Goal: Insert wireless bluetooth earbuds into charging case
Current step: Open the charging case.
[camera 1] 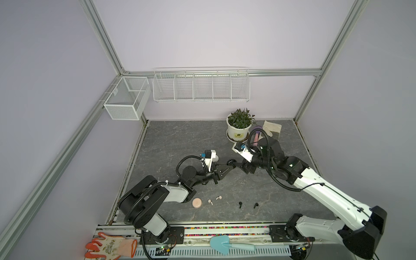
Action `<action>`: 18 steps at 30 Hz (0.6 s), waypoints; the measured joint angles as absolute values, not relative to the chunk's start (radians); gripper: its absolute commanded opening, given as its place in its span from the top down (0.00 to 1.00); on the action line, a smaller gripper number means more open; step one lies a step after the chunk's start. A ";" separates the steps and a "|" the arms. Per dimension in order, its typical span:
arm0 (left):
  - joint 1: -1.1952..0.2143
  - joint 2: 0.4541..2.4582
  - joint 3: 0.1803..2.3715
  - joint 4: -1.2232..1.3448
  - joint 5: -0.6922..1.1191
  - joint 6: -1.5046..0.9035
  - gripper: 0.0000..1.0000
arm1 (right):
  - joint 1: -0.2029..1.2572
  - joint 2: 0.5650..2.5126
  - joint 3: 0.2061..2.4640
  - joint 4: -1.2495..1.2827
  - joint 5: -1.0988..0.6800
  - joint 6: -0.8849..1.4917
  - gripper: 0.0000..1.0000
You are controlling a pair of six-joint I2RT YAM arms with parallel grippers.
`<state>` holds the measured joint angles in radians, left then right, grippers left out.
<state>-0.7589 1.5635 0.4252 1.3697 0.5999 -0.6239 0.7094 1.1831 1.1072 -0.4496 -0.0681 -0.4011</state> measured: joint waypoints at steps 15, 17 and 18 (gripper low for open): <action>-0.759 1.563 0.424 1.372 0.604 -0.624 1.00 | 0.708 1.184 1.117 -0.445 -0.006 -0.373 0.14; -0.759 1.563 0.424 1.373 0.607 -0.624 1.00 | 0.704 1.194 1.135 -0.451 0.001 -0.356 0.13; -0.759 1.563 0.424 1.372 0.611 -0.624 1.00 | 0.701 1.204 1.150 -0.455 0.003 -0.347 0.13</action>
<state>-0.7593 1.5635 0.4244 1.3724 0.6106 -0.6239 0.7010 1.2037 1.1496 -0.4549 0.0029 -0.3470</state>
